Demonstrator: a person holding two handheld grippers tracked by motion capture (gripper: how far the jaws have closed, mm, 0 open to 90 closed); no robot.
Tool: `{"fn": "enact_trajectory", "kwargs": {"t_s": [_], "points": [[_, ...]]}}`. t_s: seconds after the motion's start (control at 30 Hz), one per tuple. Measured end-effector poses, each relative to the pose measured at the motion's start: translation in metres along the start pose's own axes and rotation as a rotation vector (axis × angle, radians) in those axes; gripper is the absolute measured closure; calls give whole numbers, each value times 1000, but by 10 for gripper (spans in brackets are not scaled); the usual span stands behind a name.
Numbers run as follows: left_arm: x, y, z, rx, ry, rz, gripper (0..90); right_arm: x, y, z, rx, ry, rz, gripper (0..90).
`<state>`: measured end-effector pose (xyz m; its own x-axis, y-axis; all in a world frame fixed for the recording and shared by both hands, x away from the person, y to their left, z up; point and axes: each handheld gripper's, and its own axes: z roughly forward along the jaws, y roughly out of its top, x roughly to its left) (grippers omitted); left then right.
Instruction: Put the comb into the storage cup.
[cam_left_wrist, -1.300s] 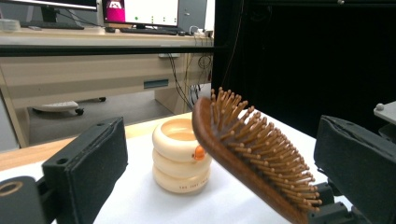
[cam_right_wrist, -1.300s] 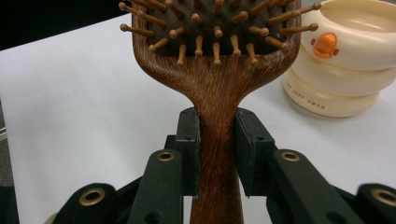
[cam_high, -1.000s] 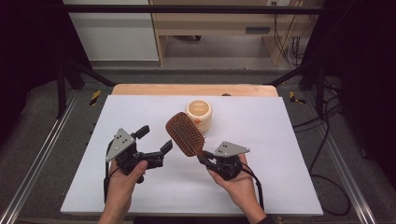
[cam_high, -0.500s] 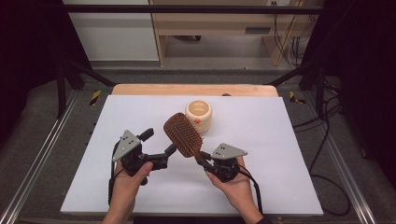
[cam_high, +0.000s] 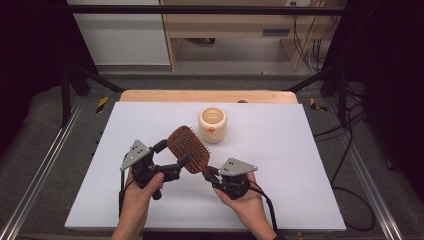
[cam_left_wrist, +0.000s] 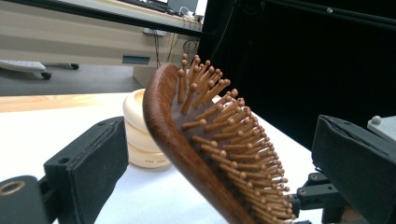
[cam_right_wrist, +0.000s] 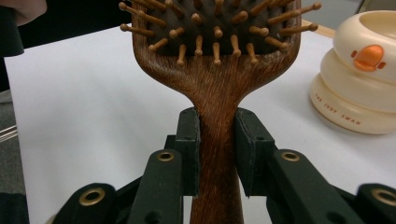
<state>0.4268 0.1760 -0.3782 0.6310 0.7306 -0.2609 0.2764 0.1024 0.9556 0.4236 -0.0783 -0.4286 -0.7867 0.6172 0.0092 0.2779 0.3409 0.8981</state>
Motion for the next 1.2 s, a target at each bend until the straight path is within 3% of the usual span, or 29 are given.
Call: {"fn": "enact_trajectory", "kwargs": {"t_s": [0.37,0.57,0.9,1.2], "points": [[6,2,-3,-22,-12,-71,81,9,2,1,-24,21,-29,730],[7,3,-4,-22,-2,-86,98,14,2,2,-24,26,-44,731],[9,2,-5,-28,-36,-152,249,19,3,2,-33,30,-65,730],[10,1,-5,-20,-43,-185,324,22,3,4,-33,35,-76,730]]}}
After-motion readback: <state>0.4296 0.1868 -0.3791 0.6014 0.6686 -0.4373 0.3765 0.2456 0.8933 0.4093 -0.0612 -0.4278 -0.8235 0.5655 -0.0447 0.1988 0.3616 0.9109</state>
